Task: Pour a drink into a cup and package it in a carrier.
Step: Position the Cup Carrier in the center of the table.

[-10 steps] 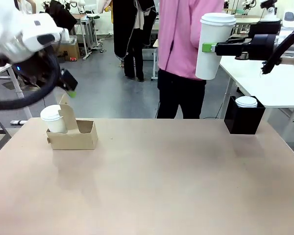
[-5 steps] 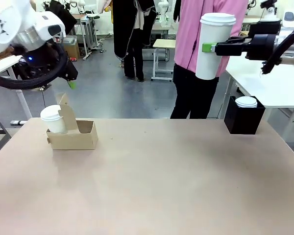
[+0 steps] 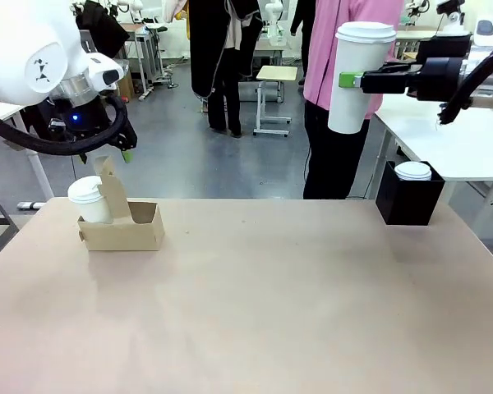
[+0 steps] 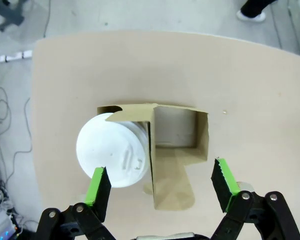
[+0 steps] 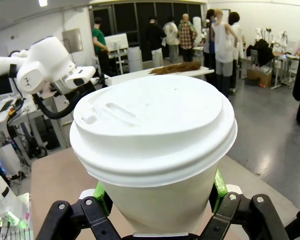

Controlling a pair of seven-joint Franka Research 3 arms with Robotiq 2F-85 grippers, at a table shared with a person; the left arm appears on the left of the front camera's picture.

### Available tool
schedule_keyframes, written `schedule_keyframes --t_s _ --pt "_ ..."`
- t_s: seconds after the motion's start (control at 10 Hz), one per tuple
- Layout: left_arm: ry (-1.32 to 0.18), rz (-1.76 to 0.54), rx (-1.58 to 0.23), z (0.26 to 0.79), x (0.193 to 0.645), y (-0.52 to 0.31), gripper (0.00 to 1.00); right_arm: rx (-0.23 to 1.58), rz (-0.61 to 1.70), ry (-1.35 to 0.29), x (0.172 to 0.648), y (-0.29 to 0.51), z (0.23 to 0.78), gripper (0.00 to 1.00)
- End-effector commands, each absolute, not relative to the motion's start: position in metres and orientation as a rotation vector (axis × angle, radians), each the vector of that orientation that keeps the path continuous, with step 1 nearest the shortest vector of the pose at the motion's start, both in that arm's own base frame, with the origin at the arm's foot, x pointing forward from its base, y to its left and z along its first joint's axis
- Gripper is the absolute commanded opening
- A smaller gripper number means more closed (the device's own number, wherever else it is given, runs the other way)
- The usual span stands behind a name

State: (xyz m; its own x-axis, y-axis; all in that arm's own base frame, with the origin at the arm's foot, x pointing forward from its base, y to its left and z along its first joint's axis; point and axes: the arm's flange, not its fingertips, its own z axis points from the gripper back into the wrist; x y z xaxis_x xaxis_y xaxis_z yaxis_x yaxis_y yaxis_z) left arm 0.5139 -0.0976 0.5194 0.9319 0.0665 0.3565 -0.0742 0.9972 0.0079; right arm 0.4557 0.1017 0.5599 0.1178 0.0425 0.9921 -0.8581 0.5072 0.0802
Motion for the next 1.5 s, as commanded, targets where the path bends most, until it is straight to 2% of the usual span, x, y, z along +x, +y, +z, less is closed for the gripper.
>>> schedule_keyframes --t_s 0.0,0.1,0.2,0.3,0.4,0.6,0.7,0.8,0.9,1.2,1.3,1.4 --pt "-0.369 0.115 0.055 0.521 0.524 -0.1 1.0 0.819 0.78 -1.298 0.455 0.103 0.565 0.87" --pt "-0.359 0.121 0.058 0.516 0.527 -0.099 1.0 0.819 0.78 -1.298 0.455 0.103 0.565 0.87" --pt "-0.351 0.125 0.068 0.514 0.529 -0.1 0.54 0.819 0.78 -1.298 0.455 0.103 0.565 0.87" --pt "-0.353 0.127 0.075 0.513 0.528 -0.1 0.41 0.819 0.78 -1.298 0.455 0.103 0.565 0.87" --pt "-0.35 0.128 0.08 0.513 0.529 -0.1 0.0 0.819 0.78 -1.298 0.455 0.103 0.565 0.87" --pt "-0.344 0.123 0.083 0.51 0.529 -0.103 0.0 0.819 0.78 -1.298 0.455 0.103 0.565 0.87" --pt "-0.338 0.12 0.079 0.507 0.53 -0.102 0.14 0.819 0.78 -1.298 0.455 0.103 0.565 0.87" --pt "-0.334 0.119 0.074 0.505 0.531 -0.102 0.04 0.819 0.78 -1.298 0.455 0.103 0.565 0.87" --pt "-0.331 0.12 0.071 0.504 0.532 -0.102 0.0 0.819 0.78 -1.298 0.455 0.103 0.565 0.87" --pt "-0.351 0.159 0.049 0.504 0.533 -0.103 0.0 0.819 0.78 -1.298 0.455 0.103 0.565 0.87" --pt "-0.293 0.123 0.045 0.504 0.534 -0.102 0.0 0.819 0.78 -1.298 0.455 0.103 0.565 0.87" --pt "-0.331 0.109 0.051 0.501 0.529 -0.101 0.0 0.819 0.78 -1.298 0.455 0.103 0.565 0.87"
